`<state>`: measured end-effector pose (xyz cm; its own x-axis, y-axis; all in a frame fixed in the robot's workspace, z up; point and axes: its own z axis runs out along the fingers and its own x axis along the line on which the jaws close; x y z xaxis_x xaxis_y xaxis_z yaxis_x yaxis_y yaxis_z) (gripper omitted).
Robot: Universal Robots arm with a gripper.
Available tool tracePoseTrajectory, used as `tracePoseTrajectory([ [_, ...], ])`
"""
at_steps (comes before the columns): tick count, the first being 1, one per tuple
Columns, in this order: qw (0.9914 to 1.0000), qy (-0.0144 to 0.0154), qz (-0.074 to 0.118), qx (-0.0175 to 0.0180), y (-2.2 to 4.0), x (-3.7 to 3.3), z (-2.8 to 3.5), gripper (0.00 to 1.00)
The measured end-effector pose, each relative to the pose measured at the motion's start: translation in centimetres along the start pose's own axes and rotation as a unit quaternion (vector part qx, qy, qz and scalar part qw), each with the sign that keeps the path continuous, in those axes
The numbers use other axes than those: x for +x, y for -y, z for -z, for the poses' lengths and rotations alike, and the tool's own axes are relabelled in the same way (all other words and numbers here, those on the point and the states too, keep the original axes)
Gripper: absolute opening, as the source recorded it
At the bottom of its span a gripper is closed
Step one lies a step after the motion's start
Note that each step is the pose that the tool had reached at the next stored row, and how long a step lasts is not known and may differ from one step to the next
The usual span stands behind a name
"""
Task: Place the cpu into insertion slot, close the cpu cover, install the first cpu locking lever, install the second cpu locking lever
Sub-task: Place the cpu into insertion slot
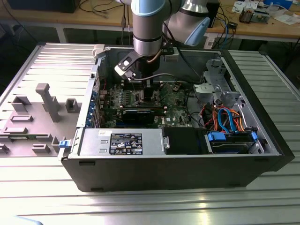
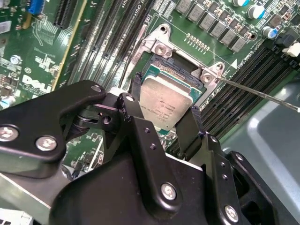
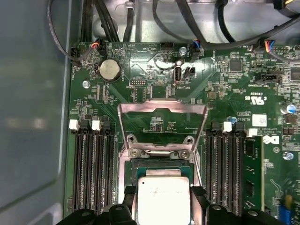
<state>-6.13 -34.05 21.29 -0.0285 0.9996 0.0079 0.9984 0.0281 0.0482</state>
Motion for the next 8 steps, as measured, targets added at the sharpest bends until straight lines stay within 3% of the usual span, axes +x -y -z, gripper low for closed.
tracePoseTrajectory([
  [8,0.99993,0.0006,-0.012,-0.0001,0.23,0.13,-0.46,0.55],
])
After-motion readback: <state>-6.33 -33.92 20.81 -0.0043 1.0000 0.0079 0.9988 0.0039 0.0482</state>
